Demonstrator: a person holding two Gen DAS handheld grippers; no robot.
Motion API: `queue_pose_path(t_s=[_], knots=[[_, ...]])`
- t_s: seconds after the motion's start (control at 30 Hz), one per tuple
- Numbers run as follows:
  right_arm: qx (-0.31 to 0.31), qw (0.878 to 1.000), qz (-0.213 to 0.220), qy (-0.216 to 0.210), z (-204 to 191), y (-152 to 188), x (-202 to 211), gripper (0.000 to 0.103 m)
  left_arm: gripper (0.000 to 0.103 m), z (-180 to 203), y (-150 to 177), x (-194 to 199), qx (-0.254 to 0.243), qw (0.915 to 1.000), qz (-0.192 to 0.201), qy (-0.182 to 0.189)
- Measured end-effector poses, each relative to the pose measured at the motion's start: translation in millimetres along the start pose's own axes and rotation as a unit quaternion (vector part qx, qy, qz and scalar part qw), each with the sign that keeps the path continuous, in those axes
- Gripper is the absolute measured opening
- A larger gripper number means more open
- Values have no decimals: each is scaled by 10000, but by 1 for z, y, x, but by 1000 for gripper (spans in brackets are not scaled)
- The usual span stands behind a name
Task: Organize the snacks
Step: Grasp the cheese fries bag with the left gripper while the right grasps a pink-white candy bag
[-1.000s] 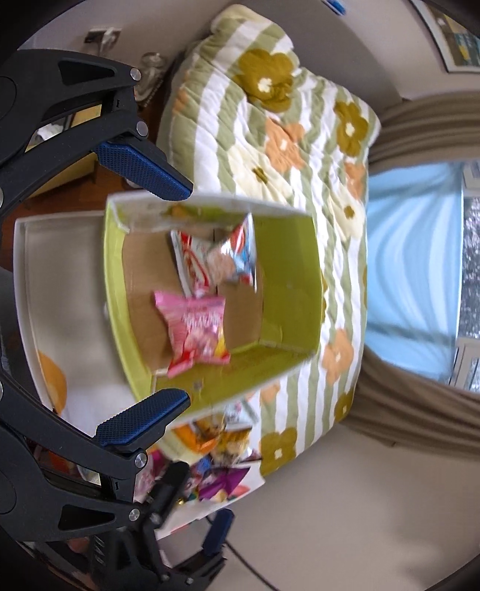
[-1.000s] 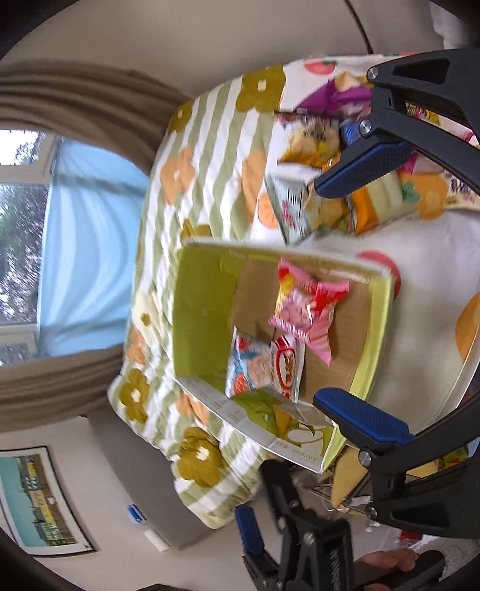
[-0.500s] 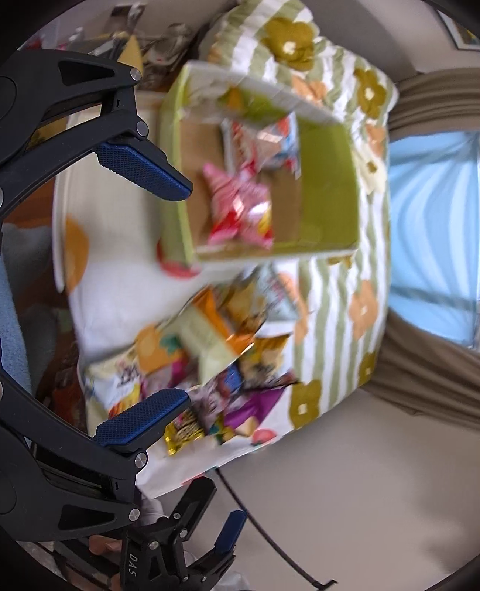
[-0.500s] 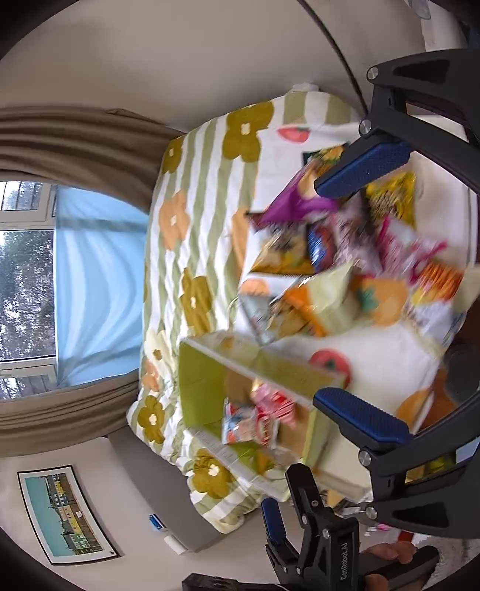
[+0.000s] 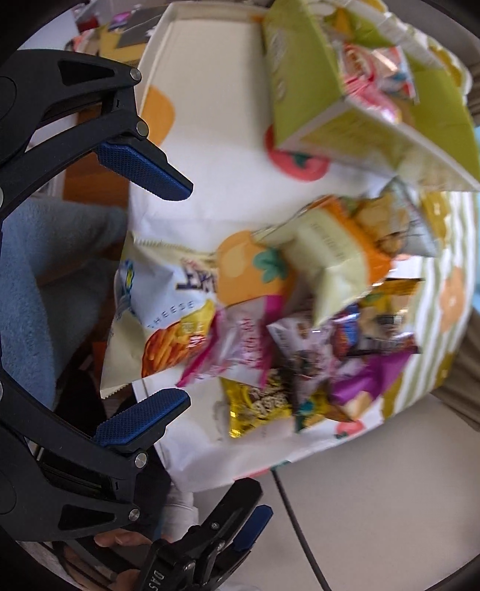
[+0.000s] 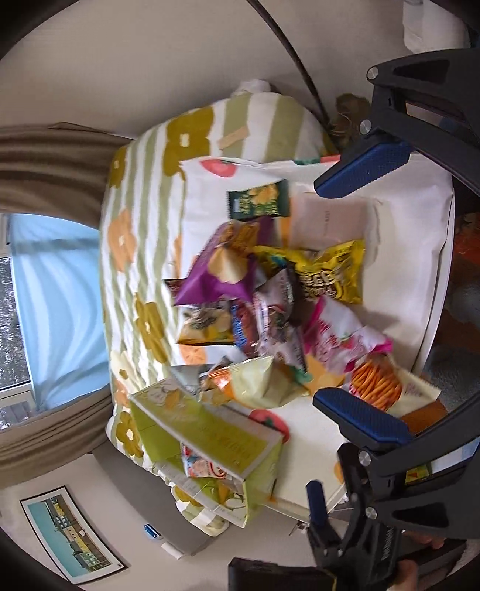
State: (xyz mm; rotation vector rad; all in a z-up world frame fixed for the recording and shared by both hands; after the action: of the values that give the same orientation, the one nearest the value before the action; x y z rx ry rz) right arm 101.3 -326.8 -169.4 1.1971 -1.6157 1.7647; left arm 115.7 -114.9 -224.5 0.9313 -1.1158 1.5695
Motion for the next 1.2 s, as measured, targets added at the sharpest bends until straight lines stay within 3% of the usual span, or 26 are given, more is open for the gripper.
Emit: queue_pose_path(t_s=[0.23,0.4,0.43,0.5,0.73,1.2], knots=[[-408,9984,-195,-342,7,18,-31,102,101,6,7,-42,-159,9985,-467,-240],[-910,9930,-373,-653,7,30,-51,102,101,4,14,-65,-230,9966,-760,-197],[-984,9919,-397,-692,6,31,-54,102,98,3,15,-69,-242,9964,-791,-172],[-1144,9889,-468,-822,1,34,-61,102,82,-2,17,-73,-194,9959,-887,-17],[-1472,9825,-618,-963,-14,36,-83,102,71,-20,10,-72,-193,9952,-943,194],[-1839,9720,-982,-1082,-36,28,-125,89,69,-57,-11,-57,-319,9943,-1008,108]])
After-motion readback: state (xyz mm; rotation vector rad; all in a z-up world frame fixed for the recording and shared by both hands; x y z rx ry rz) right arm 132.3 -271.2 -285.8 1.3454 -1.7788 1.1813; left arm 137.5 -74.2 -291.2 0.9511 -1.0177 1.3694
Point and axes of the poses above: each gripper's, at about its wrist camera, not at the fingertips, and x roughly against the way its jaws point, z to its right, y to its underside, the point moved 1 cm from there along -x, roughly the way its jaws point, and after that the axes turned 10 degrees about x, right-handed, at the moved point
